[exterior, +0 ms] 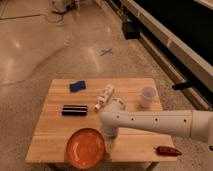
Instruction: Push the ceramic bowl across the table
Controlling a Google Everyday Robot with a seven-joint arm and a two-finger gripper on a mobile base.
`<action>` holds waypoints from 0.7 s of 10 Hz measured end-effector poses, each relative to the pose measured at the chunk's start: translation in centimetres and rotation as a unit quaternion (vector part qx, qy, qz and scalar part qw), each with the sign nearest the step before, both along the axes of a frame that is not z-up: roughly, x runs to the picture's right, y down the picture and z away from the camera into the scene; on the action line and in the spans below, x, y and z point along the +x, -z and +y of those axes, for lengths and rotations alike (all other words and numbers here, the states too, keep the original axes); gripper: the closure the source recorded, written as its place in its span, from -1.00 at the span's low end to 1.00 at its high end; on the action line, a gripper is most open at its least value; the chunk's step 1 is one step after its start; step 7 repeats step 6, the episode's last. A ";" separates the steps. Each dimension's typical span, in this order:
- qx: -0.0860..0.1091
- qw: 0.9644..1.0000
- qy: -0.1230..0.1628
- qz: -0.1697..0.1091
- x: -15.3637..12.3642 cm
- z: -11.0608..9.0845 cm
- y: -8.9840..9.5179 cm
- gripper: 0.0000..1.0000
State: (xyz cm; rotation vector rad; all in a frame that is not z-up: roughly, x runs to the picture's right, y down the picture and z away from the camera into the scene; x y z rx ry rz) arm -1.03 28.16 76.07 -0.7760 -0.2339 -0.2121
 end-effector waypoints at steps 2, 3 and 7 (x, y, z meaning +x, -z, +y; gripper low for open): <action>0.003 1.000 0.007 -0.017 -1.9 1.1 1.2 -0.30; 0.004 1.000 0.011 -0.024 -2.5 1.4 1.6 -0.30; 0.007 0.999 0.013 -0.030 -3.0 1.6 1.9 -0.30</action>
